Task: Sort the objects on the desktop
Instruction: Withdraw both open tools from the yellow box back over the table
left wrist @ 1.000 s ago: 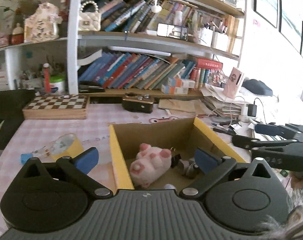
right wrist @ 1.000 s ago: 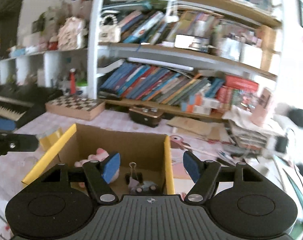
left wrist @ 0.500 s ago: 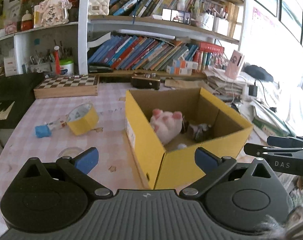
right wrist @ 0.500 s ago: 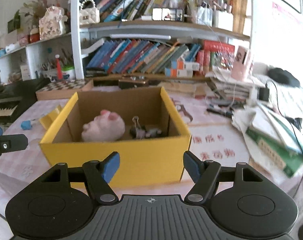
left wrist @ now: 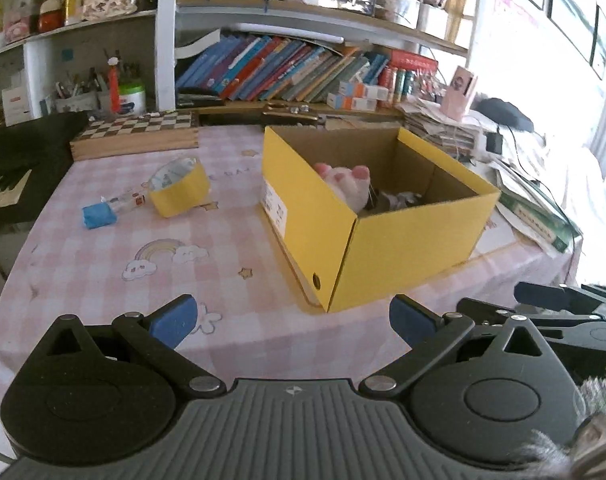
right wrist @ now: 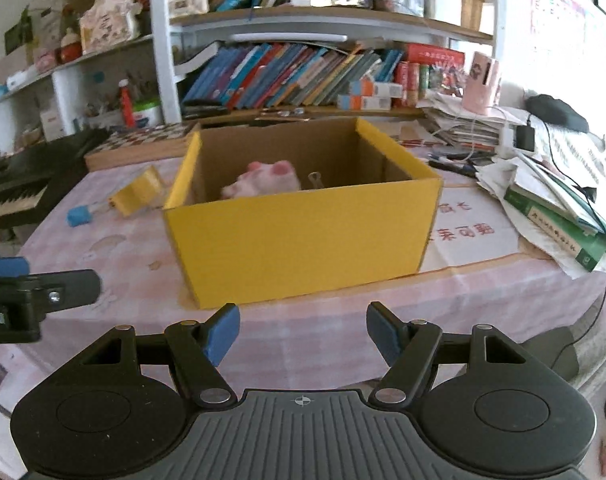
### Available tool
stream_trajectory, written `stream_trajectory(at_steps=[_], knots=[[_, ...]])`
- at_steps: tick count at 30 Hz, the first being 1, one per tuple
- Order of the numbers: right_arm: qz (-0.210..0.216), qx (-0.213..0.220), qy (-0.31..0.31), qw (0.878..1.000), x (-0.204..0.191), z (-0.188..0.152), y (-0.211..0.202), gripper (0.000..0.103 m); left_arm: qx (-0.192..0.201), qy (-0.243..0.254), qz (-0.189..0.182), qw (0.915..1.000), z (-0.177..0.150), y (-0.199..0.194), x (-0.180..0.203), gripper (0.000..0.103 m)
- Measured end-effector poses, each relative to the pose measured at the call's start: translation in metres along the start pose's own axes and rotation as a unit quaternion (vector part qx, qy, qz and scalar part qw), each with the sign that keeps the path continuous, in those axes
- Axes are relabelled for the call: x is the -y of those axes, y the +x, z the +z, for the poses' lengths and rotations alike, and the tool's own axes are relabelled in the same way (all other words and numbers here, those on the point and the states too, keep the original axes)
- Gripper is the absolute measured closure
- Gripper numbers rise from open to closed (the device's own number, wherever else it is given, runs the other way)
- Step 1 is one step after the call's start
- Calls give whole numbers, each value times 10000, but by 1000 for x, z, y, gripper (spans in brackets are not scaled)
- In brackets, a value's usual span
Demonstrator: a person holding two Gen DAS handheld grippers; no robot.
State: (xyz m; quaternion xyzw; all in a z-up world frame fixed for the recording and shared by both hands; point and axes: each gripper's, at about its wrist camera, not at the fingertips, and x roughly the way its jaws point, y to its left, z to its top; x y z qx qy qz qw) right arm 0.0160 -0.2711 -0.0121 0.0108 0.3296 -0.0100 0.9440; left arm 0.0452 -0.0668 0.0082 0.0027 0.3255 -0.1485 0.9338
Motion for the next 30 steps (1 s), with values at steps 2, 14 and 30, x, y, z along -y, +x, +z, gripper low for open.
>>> stream_trajectory(at_steps=[2,14,30], knots=[[11,-28,-17,10000,-8,-3,-3,28,-81,36,-29,10000,-5,-2,-4,0],[106,-242,-73,9996,-50,-24,-16,28,-302,141,-27,9994,-30,-21,-33,0],[515,-305,-435,9973,-112,-29,-14,28,-291,-164,325,9989,-48,-45,-88,0]])
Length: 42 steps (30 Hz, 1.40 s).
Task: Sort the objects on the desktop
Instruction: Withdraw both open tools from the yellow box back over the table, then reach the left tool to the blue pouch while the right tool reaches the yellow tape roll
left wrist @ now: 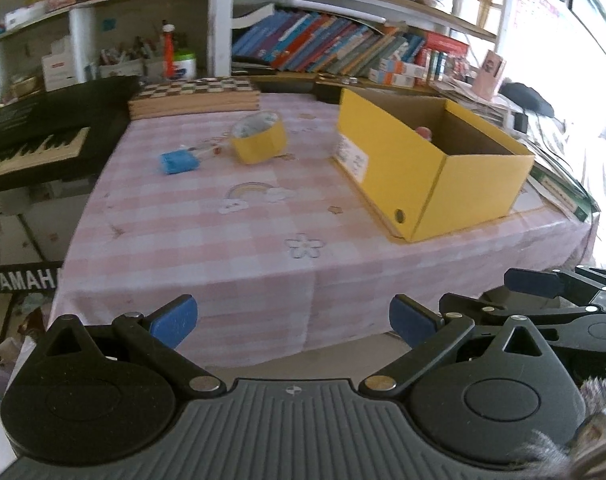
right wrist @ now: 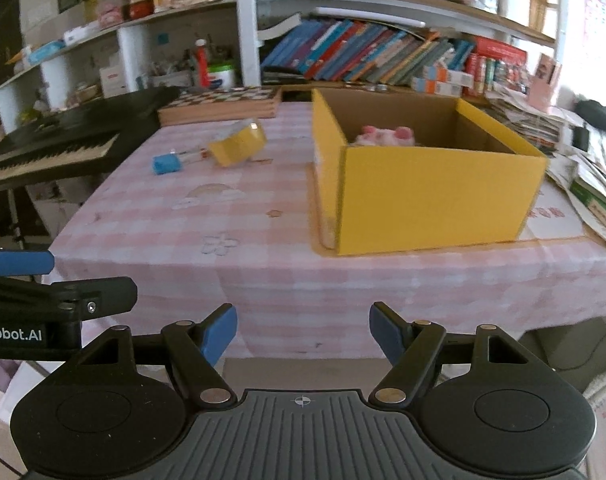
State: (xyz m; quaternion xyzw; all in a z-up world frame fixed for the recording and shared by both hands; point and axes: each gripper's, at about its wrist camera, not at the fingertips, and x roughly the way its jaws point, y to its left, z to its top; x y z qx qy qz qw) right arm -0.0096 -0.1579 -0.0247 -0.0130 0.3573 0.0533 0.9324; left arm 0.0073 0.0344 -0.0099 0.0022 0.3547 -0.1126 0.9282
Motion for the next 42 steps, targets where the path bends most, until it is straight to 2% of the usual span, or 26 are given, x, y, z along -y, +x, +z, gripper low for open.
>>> stream_trajectory(at_steps=[13,17,22,31,42], knots=[[476,154,-606,9969,-63,20,15,28,270,-474,608,9967,-5,-22,-57,0],[524,192,-730,9958,-73,25,18,28,322,-592,638,9957,-2,-21,-68,0],[474,218,-755,9958,-78,32,27,28,452,-620,496,9958,1,-18,-73,0],[395,182,-690,9967,-73,52,56,28,402,-657,459,9960,20,12,-82,0],[347,227,-537,9977,-59,99,110,28,480,-717,542,9948,69,63,-100,0]])
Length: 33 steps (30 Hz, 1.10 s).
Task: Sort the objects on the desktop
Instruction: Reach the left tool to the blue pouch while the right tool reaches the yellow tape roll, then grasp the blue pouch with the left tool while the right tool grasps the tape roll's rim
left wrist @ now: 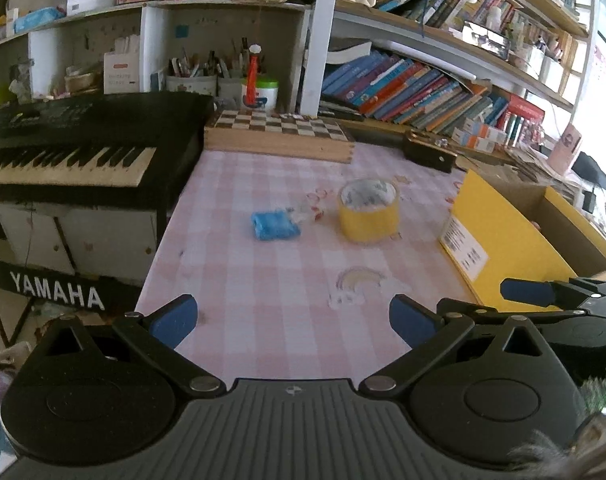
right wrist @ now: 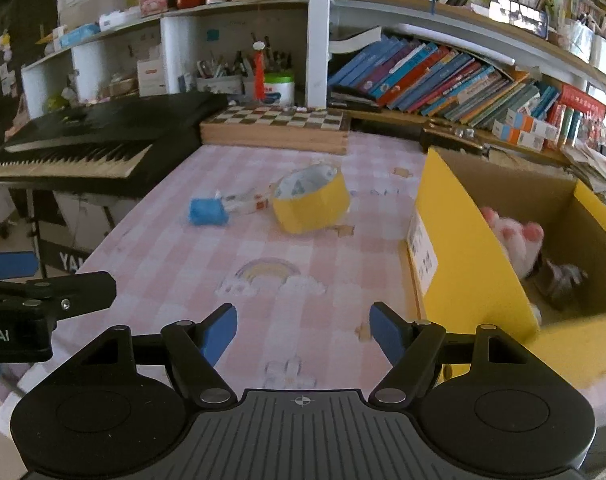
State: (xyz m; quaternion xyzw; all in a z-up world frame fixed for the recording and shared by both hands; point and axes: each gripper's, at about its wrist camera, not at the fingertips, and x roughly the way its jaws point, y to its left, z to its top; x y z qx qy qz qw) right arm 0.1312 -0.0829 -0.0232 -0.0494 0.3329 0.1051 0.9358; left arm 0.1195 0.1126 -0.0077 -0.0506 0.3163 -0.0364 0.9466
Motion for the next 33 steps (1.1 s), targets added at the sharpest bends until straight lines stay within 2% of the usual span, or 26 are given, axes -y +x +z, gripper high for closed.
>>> stream_trajectory(at_steps=[8,13,21,26,29,33], knots=[[22,116,186,9998,15,44,44,28,139,-69,72,9999,43,45,-1,1],[109,-110,264,9995,21,63,77,28,162,-86,194,9996,62,73,-5,2],[133,-482,313,9983,27,82,120,28,-279,-43,403,9988,70,121,-17,2],[61,-480,208,9986,27,91,132,16,-488,87,480,9976,70,153,-20,3],[46,-500,205,9985,31,95,137,16,-543,194,509,9970,72,172,-17,9],[81,-537,195,9983,33,98,141,16,-696,347,573,9953,73,195,-9,25]])
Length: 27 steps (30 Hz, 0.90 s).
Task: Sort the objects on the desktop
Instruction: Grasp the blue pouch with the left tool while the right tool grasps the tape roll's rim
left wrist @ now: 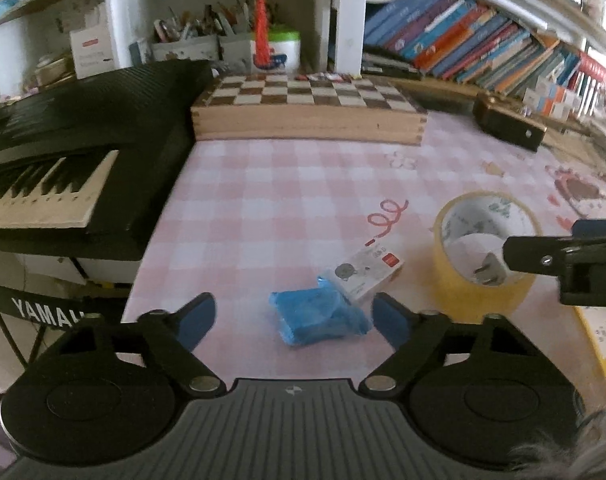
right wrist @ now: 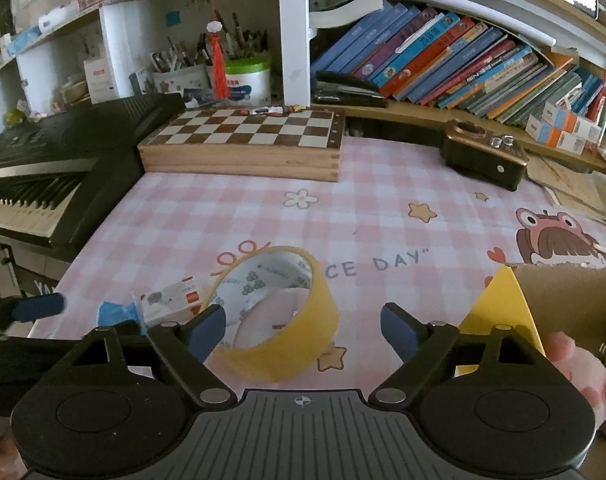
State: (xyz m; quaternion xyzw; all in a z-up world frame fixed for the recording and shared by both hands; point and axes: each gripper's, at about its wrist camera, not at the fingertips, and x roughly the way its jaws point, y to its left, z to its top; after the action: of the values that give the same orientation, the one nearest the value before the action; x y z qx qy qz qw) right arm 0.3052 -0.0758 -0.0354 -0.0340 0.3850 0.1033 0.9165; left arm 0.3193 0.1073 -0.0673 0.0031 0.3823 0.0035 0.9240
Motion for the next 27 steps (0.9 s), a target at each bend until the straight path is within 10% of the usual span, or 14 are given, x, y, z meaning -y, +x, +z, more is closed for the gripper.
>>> stream_trajectory(at_steps=[8,27], knots=[[102,-63,-173,9998,-5,4,10,13,-149,153,-134,9997,-4,13,10,74],[-315,-341,-1582,9863,-46,-4,54,2,-37,-817,-293,9962,-36,-49,-30,77]])
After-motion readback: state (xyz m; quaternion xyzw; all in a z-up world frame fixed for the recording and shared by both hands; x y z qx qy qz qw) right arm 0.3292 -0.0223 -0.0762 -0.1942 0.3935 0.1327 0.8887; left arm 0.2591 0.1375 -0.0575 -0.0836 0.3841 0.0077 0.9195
